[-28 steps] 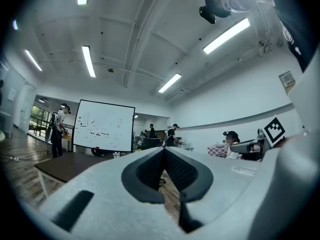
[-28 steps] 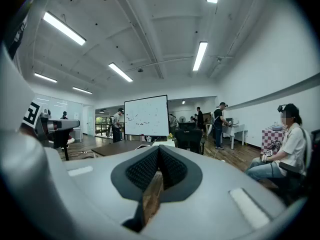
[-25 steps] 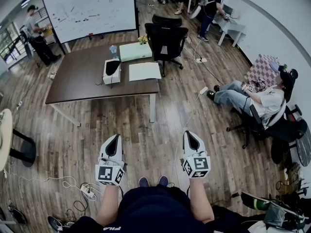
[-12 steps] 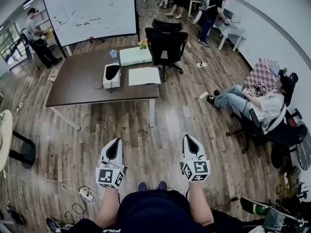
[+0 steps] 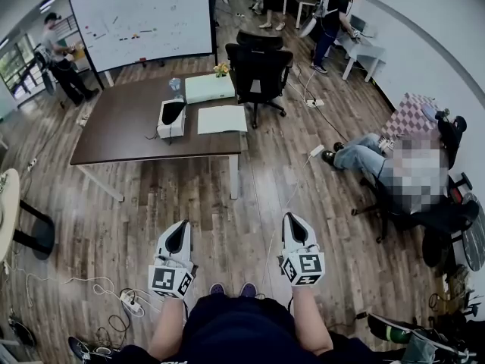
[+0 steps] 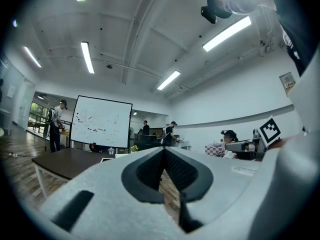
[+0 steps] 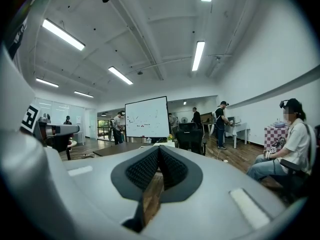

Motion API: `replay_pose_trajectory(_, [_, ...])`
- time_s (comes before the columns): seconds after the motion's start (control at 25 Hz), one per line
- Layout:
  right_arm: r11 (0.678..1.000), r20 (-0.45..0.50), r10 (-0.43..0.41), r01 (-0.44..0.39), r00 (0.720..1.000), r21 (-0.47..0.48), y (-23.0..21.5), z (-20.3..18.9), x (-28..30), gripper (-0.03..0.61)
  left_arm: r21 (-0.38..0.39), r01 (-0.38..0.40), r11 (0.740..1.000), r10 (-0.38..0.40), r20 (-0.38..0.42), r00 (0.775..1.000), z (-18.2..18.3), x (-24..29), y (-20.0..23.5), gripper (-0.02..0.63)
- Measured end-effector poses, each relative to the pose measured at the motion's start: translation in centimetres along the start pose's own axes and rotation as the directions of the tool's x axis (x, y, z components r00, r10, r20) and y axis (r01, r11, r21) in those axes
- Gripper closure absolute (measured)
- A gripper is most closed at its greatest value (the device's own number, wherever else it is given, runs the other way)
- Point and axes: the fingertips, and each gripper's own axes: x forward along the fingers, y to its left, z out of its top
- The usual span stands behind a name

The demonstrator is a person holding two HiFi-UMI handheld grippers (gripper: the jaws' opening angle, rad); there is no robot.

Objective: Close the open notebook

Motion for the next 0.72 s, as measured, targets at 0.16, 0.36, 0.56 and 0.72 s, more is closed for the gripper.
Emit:
replay_pose_trajectory(0.16, [1.000,-0.001,0.020,-0.020,1.000,-0.017,-0.4,-0.4,-0.5,0.568,-0.007,-0.025,1.000,0.025,-0.018,1.000,-1.0,-0.6,-1.3,0.618])
replay_pose_trajectory(0.36, [0.998,0.005,0.044,-0.043,0.999,-0.040,-0.7,-0.8,-1.1,0.568,-0.004,-0.039,0.999,0.039,-0.027,0.999,-1.7,-1.1,-2.2,0.618])
replay_pose_trajectory(0.56, [0.997,-0.001,0.057,-0.057,0.998,-0.061,-1.3,-1.4,-1.1,0.568,0.005,-0.047,0.999,0.048,-0.021,0.999,-2.1,-0.5,-2.8,0.618])
replay_pose_trajectory(0.72, [0.996,0.007,0.052,-0.051,0.999,-0.067,-1.8,-1.0,-0.5,0.568,0.015,-0.045,0.999,0.045,-0.020,0.999,-2.0,0.5,-2.7,0.618])
